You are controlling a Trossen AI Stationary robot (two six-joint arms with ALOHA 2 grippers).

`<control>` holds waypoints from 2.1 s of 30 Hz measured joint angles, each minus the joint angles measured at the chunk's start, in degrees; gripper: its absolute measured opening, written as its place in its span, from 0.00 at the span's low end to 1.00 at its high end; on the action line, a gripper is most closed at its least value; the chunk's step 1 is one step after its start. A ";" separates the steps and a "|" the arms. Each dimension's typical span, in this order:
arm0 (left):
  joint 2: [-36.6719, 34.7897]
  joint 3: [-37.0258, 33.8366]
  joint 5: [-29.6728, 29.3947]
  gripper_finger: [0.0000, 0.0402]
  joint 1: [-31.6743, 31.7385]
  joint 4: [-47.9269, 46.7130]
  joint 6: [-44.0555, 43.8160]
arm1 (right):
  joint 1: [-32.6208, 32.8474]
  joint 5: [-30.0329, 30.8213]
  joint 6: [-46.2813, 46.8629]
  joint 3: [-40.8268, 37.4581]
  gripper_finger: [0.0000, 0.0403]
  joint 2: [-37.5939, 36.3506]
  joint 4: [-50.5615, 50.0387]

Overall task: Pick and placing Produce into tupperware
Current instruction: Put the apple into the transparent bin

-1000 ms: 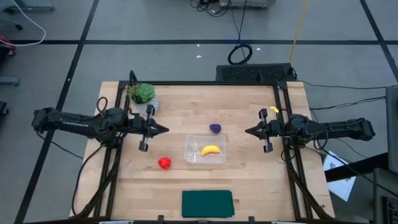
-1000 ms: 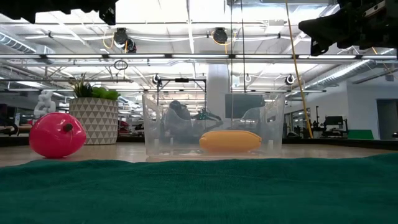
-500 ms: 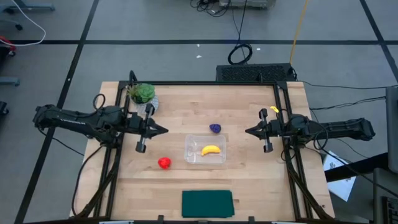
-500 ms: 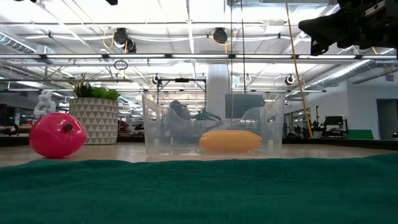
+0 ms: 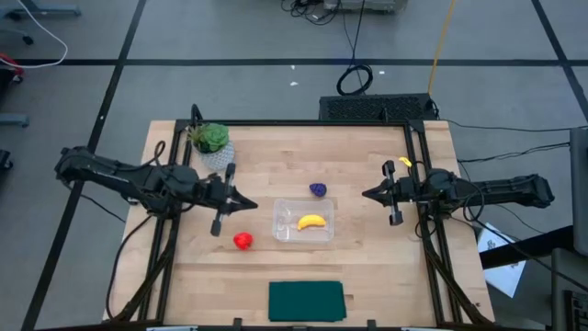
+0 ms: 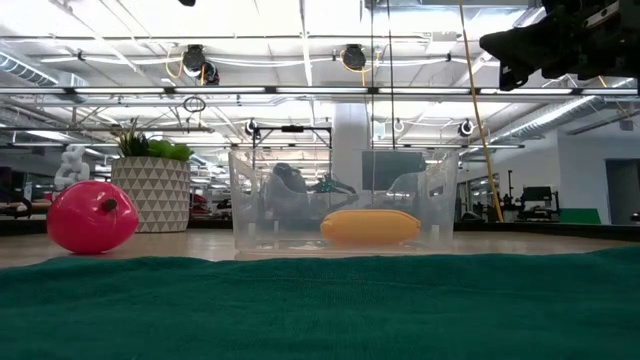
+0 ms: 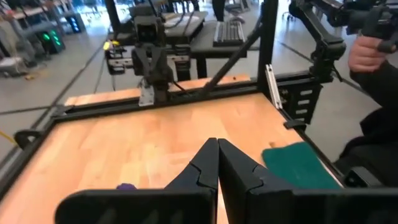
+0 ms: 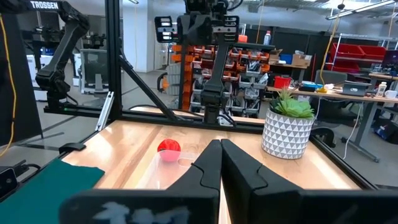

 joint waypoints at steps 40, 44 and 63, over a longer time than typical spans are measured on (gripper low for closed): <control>16.94 18.16 0.11 0.01 -0.24 -35.50 -8.01 | -0.01 0.02 -0.02 0.00 0.00 1.27 -0.04; 18.05 20.03 0.17 0.01 -0.24 -37.75 -9.02 | 0.00 0.02 -0.01 0.00 0.00 1.52 -0.04; 18.14 20.82 4.29 0.01 -0.55 -46.26 -10.90 | 0.00 0.02 -0.10 0.00 0.00 2.29 -0.02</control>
